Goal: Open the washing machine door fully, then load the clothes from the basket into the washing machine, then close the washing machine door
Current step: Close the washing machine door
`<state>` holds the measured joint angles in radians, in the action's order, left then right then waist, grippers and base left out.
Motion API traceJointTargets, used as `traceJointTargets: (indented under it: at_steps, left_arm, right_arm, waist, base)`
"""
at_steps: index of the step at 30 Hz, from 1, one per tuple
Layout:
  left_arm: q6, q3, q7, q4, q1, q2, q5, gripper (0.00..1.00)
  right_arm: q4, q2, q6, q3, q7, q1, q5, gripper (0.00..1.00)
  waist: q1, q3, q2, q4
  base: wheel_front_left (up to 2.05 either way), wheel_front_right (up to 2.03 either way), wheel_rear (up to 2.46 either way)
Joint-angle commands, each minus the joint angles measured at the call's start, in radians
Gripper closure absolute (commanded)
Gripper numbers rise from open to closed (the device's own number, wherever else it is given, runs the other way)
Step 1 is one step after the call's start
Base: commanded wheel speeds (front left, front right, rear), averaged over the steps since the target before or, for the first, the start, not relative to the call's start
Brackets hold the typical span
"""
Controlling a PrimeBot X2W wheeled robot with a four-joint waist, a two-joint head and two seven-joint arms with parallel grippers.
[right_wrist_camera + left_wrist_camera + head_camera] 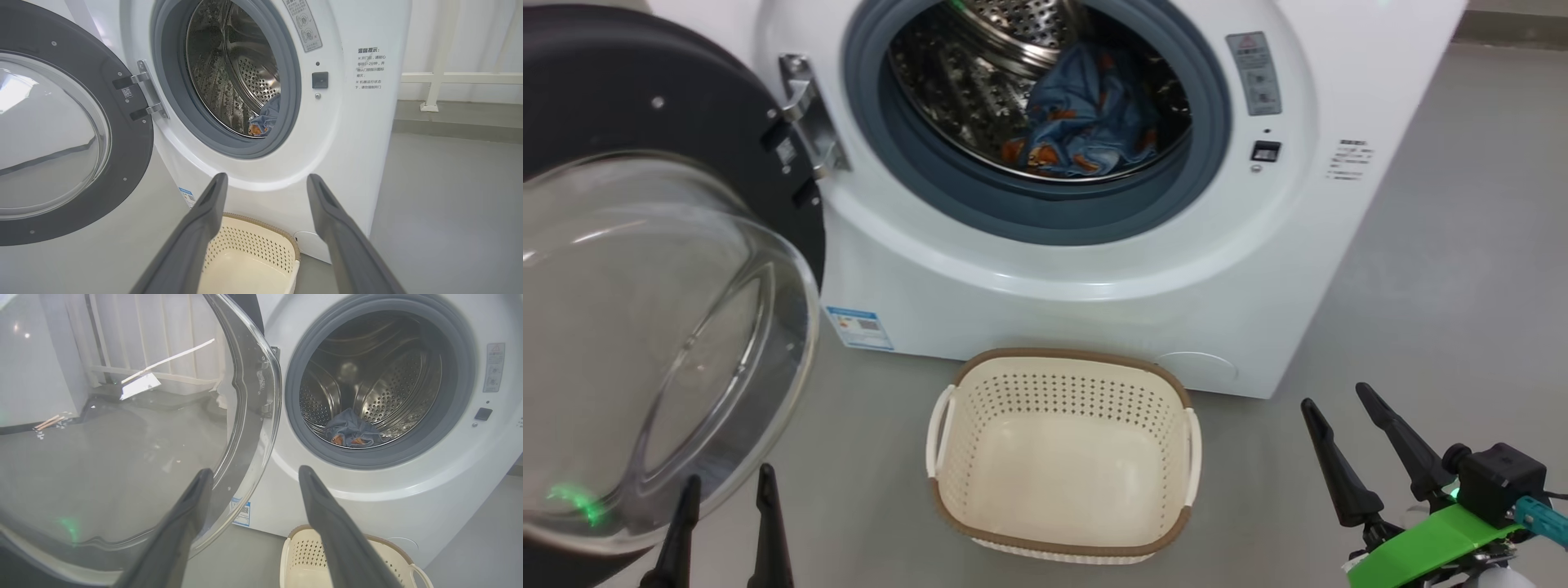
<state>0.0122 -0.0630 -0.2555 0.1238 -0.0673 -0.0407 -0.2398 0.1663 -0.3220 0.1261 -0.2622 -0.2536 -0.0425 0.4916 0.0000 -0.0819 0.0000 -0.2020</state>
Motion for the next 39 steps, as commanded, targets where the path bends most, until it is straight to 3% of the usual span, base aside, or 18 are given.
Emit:
traceJointTargets:
  at_steps: [1,39]
  left_arm:
    - [-0.01,-0.023,-0.006,-0.037,0.004,-0.009,-0.007,0.0]
    - [-0.074,-0.03,-0.006,-0.073,-0.057,-0.009,-0.063,0.0]
  right_arm:
    - [-0.023,-0.025,0.005,-0.026,-0.008,-0.029,-0.003,0.0]
    - [-0.013,-0.042,0.005,-0.129,-0.008,-0.054,0.011,0.0]
  waist:
    - [0.0,-0.008,0.0,-0.036]
    - [0.0,0.003,0.0,-0.304]
  base:
    - [0.0,0.0,0.0]
    - [0.0,0.0,0.0]
